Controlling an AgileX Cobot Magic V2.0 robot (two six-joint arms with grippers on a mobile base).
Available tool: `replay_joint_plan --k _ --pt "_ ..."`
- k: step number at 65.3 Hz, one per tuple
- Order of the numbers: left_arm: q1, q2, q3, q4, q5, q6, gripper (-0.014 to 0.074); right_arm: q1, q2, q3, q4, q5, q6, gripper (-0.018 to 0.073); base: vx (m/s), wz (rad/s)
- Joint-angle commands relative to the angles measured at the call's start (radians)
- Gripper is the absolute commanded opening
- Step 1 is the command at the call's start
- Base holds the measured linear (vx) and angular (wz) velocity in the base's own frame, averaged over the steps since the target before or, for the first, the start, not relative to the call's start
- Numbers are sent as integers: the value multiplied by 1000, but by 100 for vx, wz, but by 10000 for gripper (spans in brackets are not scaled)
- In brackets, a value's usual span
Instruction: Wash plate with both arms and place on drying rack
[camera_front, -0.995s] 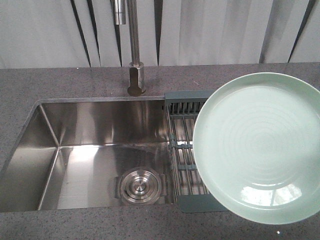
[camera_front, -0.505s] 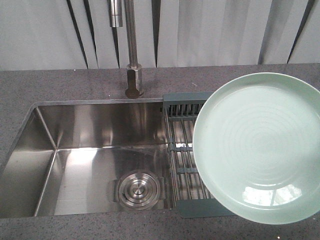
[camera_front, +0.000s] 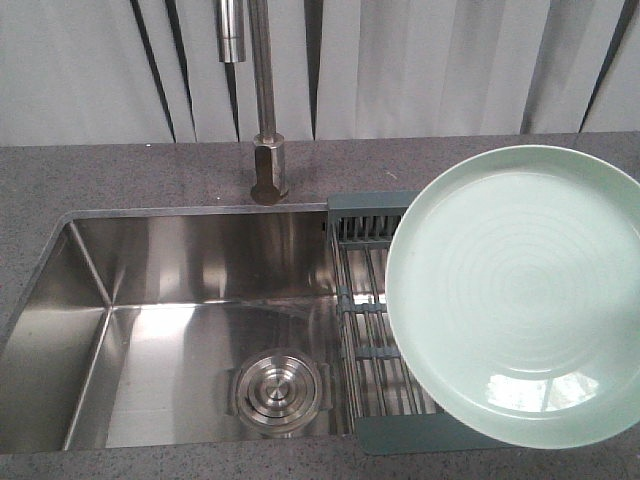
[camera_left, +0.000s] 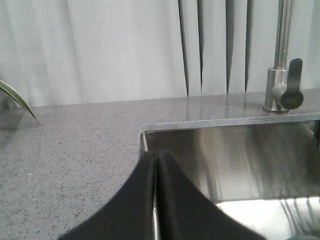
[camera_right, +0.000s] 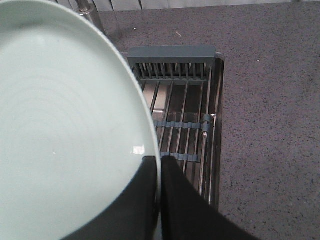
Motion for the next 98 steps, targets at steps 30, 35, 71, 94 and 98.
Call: replay_joint_plan --k 30,35,71,94,98 --pt "-5 -14 23 -4 -76 -6 -6 -7 2 -25 20 -63 0 -3 5 1" --pt "-5 -14 23 -4 -76 -6 -6 -7 2 -25 20 -63 0 -3 4 1" --pt "-5 -14 23 -4 -76 -6 -6 -7 2 -25 20 -63 0 -3 2 0" --pt "-5 -14 23 -4 -76 -6 -6 -7 2 -25 20 -64 0 -3 0 0" --pt "-5 -14 23 -4 -76 -6 -6 -7 2 -25 20 -64 0 -3 0 0"
